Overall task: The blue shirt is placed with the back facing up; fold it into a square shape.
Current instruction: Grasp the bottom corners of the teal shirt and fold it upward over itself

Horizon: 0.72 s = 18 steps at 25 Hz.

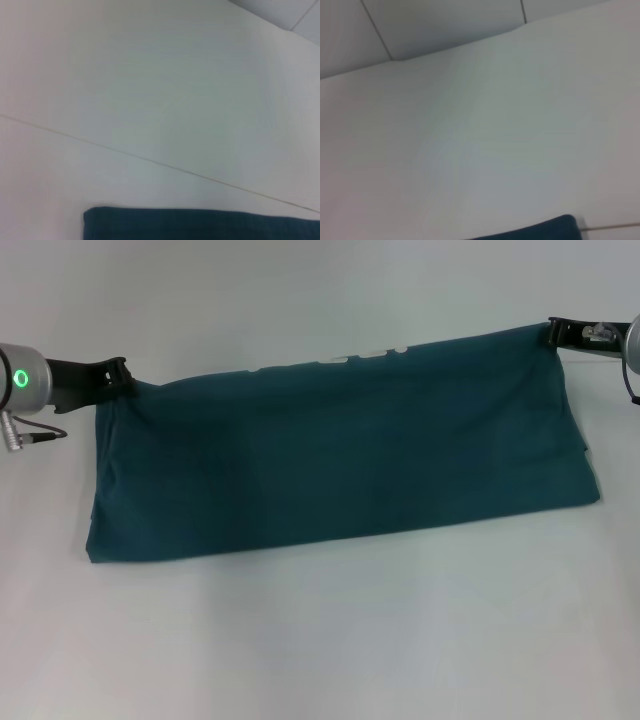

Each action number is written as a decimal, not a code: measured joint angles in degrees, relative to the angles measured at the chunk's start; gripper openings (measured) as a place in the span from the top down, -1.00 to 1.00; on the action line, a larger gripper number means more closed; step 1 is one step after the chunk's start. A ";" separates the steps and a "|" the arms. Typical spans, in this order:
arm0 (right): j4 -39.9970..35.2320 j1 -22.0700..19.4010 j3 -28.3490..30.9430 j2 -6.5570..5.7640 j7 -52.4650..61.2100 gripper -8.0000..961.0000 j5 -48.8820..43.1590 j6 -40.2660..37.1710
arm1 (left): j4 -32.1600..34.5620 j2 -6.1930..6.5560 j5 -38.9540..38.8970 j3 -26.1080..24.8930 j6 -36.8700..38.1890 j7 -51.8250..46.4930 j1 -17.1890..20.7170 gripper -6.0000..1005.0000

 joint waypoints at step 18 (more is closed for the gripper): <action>4.58 3.85 -4.15 0.43 0.00 0.69 -0.14 8.07 | -1.13 -0.71 -0.04 0.09 -4.71 -0.04 -0.57 0.87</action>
